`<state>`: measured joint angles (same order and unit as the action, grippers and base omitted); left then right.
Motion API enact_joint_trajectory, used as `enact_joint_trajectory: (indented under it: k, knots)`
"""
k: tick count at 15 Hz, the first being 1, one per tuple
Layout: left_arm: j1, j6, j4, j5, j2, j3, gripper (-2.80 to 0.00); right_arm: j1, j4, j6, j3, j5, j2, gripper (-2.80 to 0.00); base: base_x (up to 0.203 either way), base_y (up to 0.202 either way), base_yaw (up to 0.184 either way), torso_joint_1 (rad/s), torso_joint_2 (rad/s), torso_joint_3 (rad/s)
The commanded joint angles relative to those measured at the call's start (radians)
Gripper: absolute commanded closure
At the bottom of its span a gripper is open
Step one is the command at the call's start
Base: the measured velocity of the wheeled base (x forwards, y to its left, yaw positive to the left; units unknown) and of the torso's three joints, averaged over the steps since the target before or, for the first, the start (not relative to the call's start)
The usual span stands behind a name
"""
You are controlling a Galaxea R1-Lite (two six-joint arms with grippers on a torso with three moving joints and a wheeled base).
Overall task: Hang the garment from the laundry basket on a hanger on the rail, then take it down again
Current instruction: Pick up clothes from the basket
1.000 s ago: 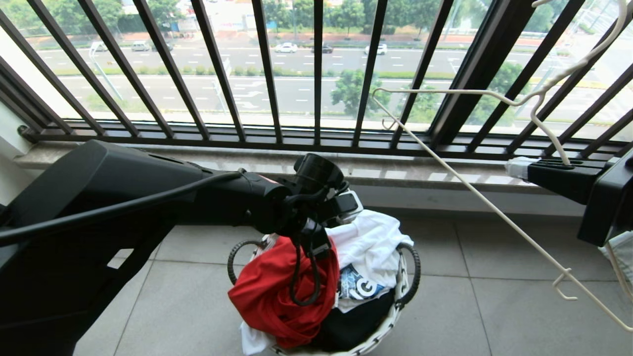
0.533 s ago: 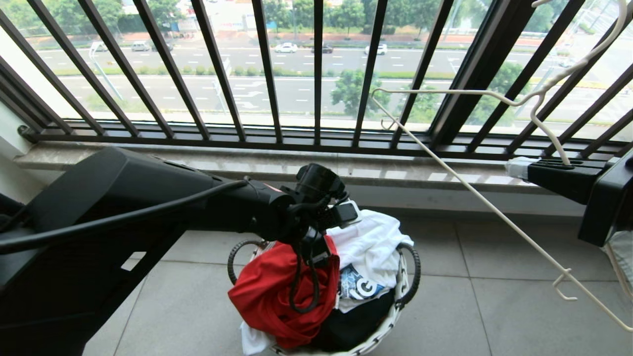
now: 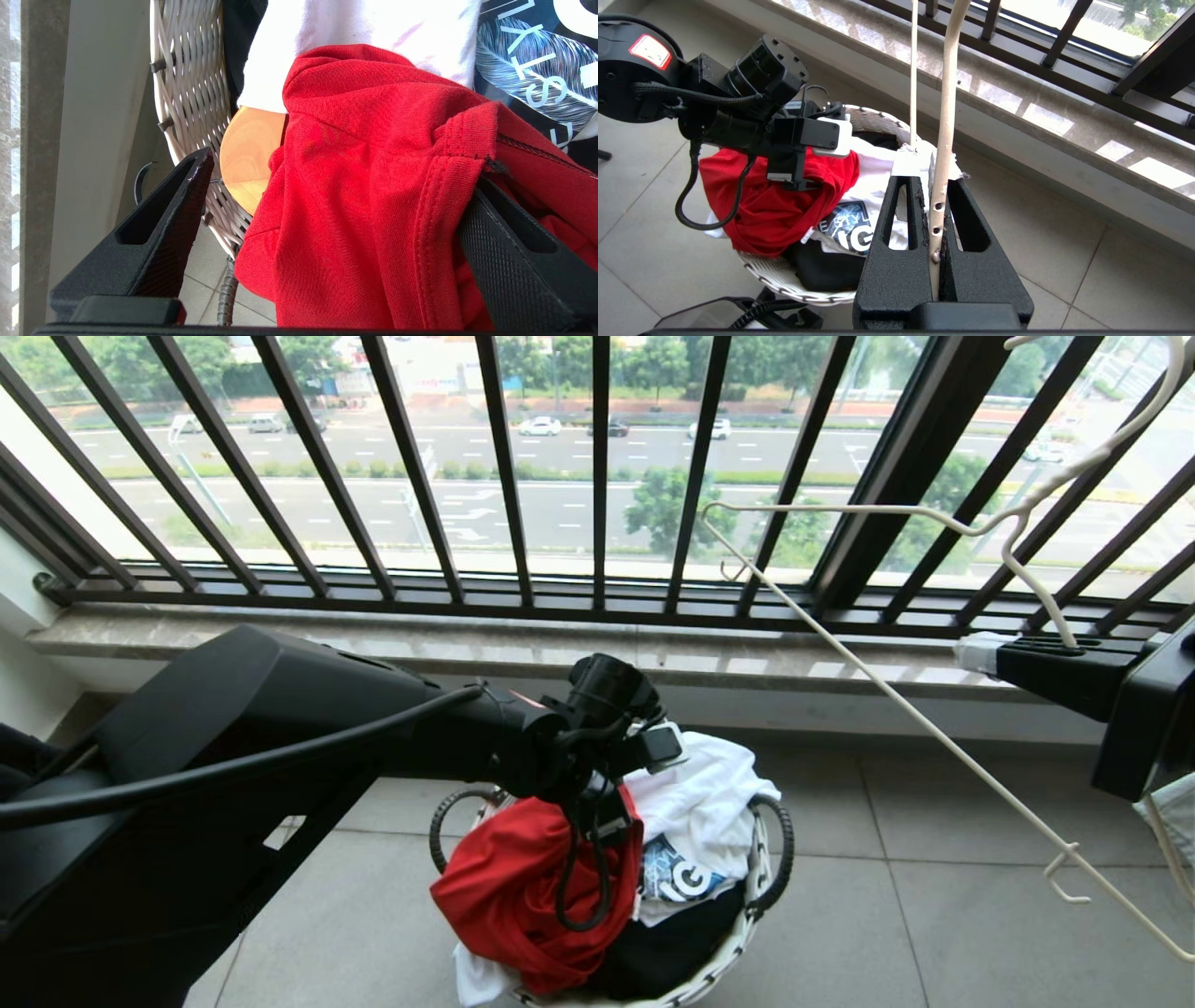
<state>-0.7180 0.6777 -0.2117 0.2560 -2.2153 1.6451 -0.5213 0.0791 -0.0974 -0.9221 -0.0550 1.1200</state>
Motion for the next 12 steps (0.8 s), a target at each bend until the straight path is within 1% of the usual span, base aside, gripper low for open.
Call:
enact_joint_trajectory:
  k: [1, 2, 8, 10, 12]
  knots:
    - [0.0, 0.003, -0.003, 0.002, -0.004, 0.001, -2.8, 0.0, 0.002, -0.001, -0.001, 0.0, 0.001, 0.0, 0.0, 0.0, 0.0, 0.0, 0.0, 0.0]
    - [0.0, 0.003, -0.003, 0.002, -0.003, 0.0, 0.0, 0.0, 0.001, -0.001, -0.001, 0.0, 0.0, 0.0, 0.0, 0.0, 0.0, 0.0, 0.0, 0.0]
    - [0.001, -0.001, -0.003, 0.0, 0.006, -0.002, 0.0, 0.0, 0.002, -0.001, -0.001, 0.0, -0.005, 0.0, 0.0, 0.0, 0.0, 0.0, 0.0, 0.0]
    - [0.006, -0.007, -0.005, -0.003, 0.059, -0.025, 0.0, 0.0, 0.001, -0.001, -0.001, 0.0, -0.005, 0.0, 0.0, 0.0, 0.0, 0.0, 0.0, 0.0]
    - [0.015, -0.038, -0.005, -0.005, 0.147, -0.058, 0.0, 0.0, 0.002, -0.002, -0.001, 0.0, -0.005, 0.0, 0.0, 0.0, 0.0, 0.0, 0.0, 0.0]
